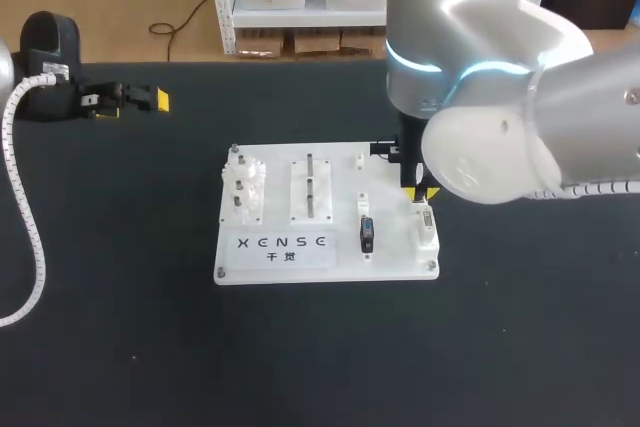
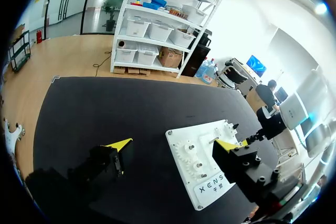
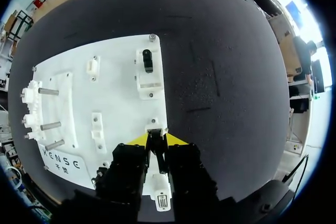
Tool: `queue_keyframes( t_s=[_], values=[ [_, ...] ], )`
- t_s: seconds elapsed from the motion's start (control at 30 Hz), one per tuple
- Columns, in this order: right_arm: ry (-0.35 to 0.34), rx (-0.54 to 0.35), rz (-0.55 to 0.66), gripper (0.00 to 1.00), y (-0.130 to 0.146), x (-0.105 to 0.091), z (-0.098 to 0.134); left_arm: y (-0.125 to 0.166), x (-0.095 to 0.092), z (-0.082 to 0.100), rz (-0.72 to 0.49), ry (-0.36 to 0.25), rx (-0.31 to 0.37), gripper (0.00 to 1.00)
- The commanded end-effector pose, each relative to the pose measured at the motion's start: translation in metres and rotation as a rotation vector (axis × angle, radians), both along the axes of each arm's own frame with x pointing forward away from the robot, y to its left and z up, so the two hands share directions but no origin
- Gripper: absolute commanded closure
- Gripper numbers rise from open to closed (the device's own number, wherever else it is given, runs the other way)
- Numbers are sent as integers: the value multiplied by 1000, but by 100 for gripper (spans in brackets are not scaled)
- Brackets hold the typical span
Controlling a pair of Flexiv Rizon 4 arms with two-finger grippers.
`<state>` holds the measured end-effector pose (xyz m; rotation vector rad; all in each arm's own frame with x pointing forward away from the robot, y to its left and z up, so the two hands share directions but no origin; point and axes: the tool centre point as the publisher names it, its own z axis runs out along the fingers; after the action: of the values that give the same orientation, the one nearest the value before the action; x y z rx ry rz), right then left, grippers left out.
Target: Insert the USB connector, Ethernet cable, and multi-pin plug into their matching sockets one by one.
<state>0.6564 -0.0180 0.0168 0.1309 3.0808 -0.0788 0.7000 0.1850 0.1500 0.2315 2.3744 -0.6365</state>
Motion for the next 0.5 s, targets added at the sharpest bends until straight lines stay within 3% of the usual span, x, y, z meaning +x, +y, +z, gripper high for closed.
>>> queue_keyframes(
  t_s=[0.03, 0.2, 0.23, 0.27, 0.33, 0.5],
  values=[
    [10, -2, -2, 100, -6, 1, -10, 0, 0, 0, 0, 0, 0, 0],
    [6, 3, -1, 100, -6, 1, -7, 0, 0, 0, 0, 0, 0, 0],
    [3, 6, 0, 88, -5, 1, -5, 0, 0, 0, 0, 0, 0, 0],
    [-1, 6, 2, 67, -4, 0, -2, 0, 0, 0, 0, 0, 0, 0],
    [-11, 5, 7, 0, -2, 0, 3, 0, 0, 0, 0, 0, 0, 0],
    [-38, 14, 16, 0, 4, -2, 17, 0, 0, 0, 0, 0, 0, 0]
  ],
)
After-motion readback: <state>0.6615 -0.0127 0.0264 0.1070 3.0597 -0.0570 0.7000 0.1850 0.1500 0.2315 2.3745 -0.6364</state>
